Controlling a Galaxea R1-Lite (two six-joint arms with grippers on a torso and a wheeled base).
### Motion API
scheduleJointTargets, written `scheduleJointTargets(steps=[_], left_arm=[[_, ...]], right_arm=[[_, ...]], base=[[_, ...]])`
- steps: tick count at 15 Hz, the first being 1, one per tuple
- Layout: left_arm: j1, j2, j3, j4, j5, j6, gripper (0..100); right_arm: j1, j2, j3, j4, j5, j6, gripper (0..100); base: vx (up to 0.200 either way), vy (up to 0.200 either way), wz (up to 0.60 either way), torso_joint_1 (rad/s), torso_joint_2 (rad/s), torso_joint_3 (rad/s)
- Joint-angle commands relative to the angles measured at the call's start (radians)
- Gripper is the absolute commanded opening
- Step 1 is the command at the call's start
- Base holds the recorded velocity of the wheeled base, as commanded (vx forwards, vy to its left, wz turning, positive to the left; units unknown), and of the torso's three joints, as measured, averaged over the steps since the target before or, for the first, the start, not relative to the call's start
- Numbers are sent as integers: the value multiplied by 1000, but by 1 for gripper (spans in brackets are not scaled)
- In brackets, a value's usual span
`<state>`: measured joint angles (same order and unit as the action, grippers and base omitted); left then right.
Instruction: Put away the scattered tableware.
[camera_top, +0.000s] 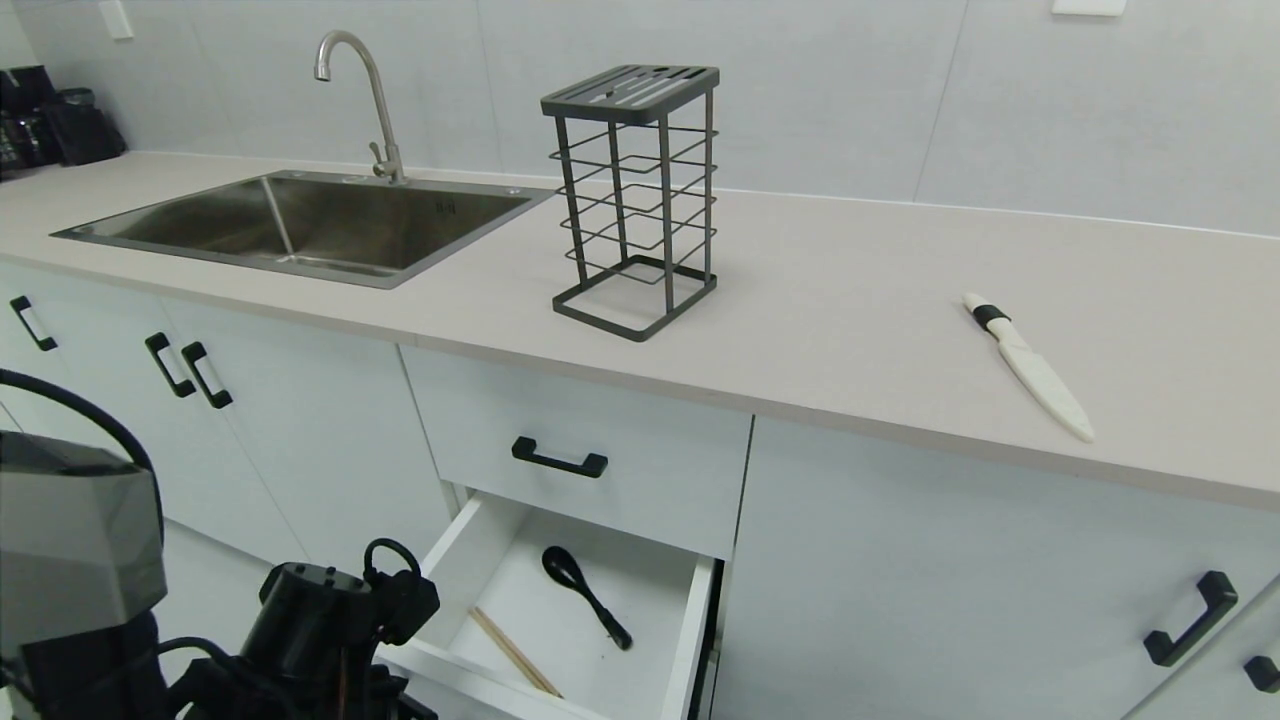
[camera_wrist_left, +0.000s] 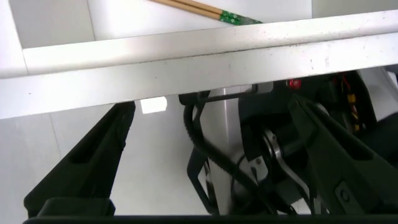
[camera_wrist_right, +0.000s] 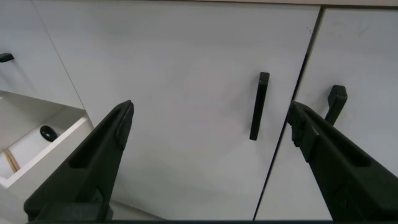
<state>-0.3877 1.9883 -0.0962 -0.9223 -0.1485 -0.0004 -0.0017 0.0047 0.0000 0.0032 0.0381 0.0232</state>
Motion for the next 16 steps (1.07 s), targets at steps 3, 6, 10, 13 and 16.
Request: scheduleJointTargets(steps=[3, 6, 10, 13, 16], left_arm=[[38, 50, -73, -49, -2, -1, 100], [59, 73, -131, -59, -2, -1, 100], [64, 145, -218, -84, -3, -3, 100], [66, 187, -278, -87, -3, -4, 100], [66, 211, -330, -92, -3, -7, 100]], right_arm=[[0, 1, 0, 0, 0, 0, 100], [0, 1, 0, 0, 0, 0, 100], [0, 1, 0, 0, 0, 0, 100], [0, 1, 0, 0, 0, 0, 100], [0, 3, -2, 0, 0, 0, 100]], base=[[0, 0, 0, 0, 0, 0], [0, 0, 0, 0, 0, 0], [0, 0, 0, 0, 0, 0], [0, 0, 0, 0, 0, 0], [0, 0, 0, 0, 0, 0]])
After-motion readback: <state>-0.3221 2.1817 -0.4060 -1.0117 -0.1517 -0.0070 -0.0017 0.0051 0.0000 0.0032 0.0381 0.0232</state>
